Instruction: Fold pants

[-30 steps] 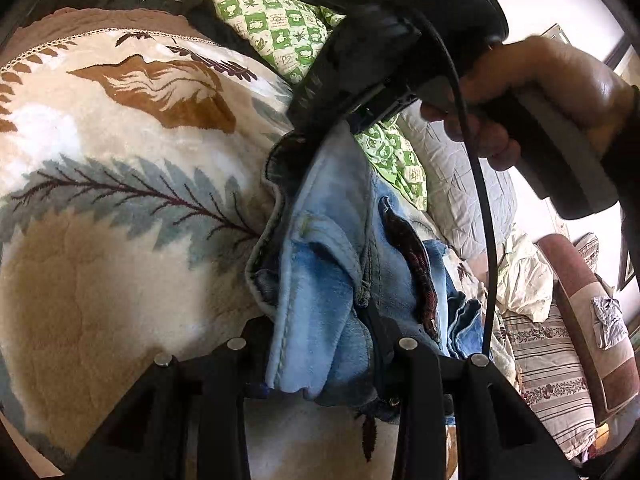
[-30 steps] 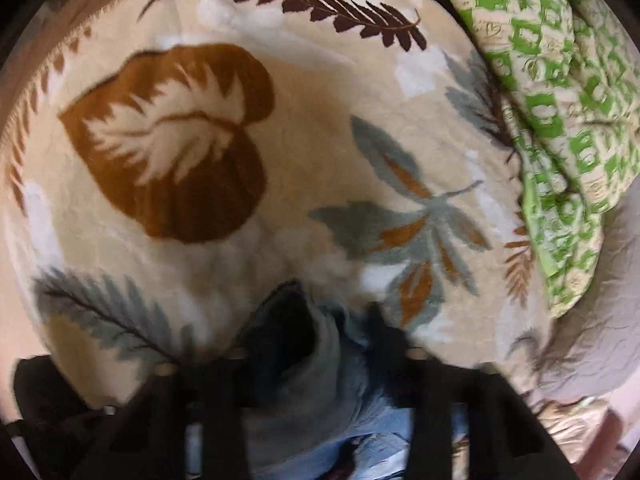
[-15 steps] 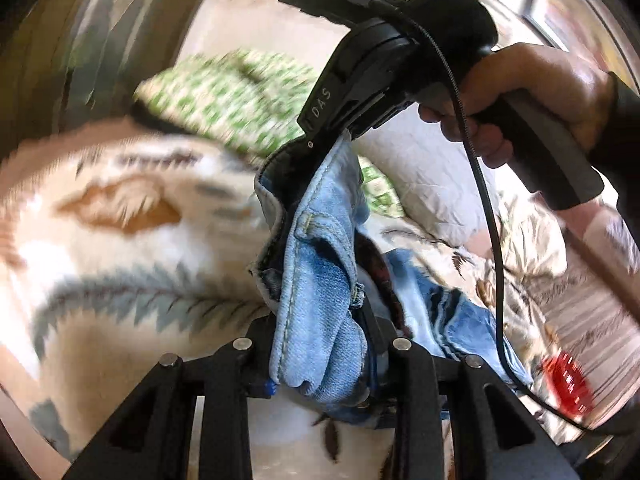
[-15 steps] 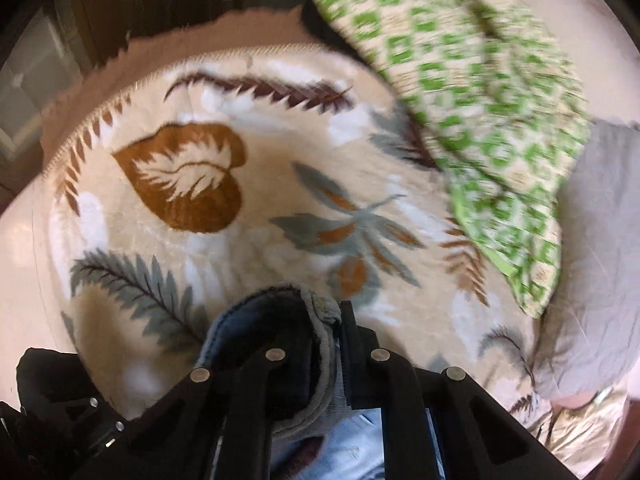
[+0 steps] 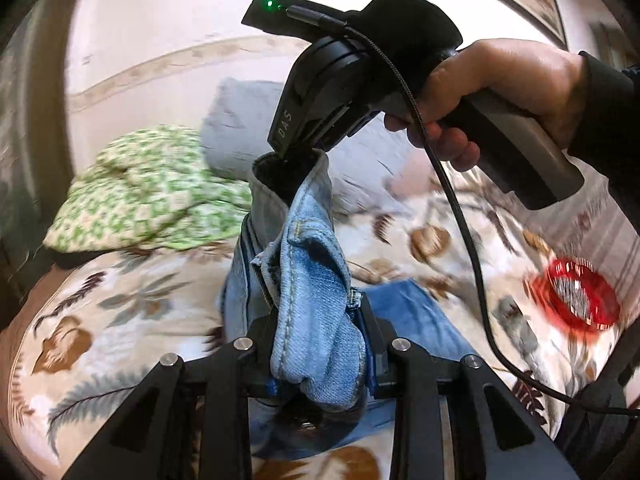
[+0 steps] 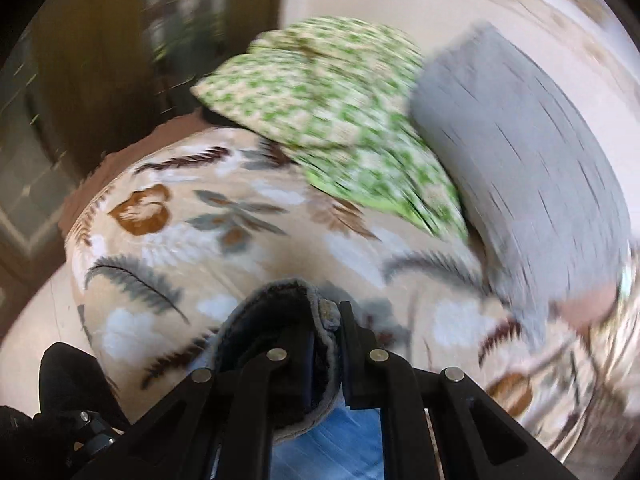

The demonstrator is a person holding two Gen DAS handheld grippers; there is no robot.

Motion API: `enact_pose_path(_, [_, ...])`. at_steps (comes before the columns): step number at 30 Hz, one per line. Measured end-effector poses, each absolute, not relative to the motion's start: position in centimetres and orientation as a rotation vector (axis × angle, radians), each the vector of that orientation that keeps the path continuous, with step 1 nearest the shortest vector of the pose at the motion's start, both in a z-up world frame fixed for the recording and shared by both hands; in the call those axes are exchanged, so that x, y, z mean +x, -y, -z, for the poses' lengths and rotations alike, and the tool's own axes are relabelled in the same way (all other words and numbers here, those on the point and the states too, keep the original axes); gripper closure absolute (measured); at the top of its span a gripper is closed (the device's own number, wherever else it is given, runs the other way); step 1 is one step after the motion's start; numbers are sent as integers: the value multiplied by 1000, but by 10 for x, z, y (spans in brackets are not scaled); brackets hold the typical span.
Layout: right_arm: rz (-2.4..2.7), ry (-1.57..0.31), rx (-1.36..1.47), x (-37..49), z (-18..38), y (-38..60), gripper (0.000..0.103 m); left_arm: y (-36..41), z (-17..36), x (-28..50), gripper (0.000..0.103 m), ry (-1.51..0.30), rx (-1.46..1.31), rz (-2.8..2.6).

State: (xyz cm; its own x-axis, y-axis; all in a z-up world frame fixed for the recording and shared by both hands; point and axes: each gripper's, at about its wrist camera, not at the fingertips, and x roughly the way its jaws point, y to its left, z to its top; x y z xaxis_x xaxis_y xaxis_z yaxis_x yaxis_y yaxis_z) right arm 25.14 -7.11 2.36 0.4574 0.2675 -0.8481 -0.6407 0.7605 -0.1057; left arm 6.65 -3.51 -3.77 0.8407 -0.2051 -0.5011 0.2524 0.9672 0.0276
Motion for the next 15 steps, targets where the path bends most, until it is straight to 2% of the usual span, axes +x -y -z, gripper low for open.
enact_pose_path(6, [-476,-1042,-289,276,40,164,93,109,78,89,72,-656,240,294])
enact_pose_path(11, [-352,-1156,-281,289,111,205,93,154,132,103,72,-797,365,311])
enact_pose_path(15, [-337,-1170,-219,290,137,225,92,164,143,100,71,-775,403,295])
